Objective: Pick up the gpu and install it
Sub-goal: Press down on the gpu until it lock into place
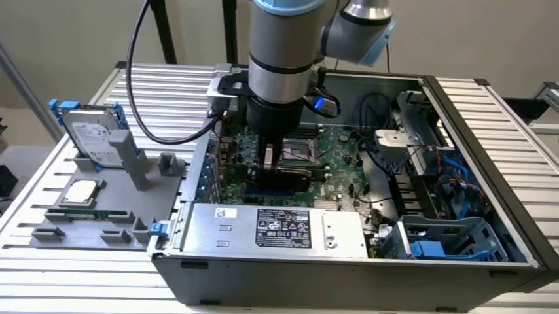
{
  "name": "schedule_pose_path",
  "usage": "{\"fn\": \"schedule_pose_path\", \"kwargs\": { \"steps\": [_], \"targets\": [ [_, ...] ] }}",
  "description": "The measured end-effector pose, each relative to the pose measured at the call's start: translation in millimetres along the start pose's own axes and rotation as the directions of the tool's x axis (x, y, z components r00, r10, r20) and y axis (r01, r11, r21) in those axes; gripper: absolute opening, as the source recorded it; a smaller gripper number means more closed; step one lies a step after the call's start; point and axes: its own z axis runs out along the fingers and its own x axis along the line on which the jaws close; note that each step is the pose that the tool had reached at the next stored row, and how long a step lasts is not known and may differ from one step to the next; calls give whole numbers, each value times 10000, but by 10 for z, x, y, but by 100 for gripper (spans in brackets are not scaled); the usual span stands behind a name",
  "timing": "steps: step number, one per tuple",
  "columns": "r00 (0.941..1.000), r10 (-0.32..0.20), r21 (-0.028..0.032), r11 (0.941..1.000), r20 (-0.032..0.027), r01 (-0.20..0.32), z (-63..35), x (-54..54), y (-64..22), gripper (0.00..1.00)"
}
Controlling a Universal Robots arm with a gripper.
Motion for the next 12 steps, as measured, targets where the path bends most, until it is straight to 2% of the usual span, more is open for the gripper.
{"fn": "schedule_pose_path", "kwargs": {
  "steps": [5,12],
  "targets": [
    [10000,0,0,10000,-2,0,2,-4,0,0],
    [10000,4,4,10000,-59,-4,27,-3,0,0]
  ]
}}
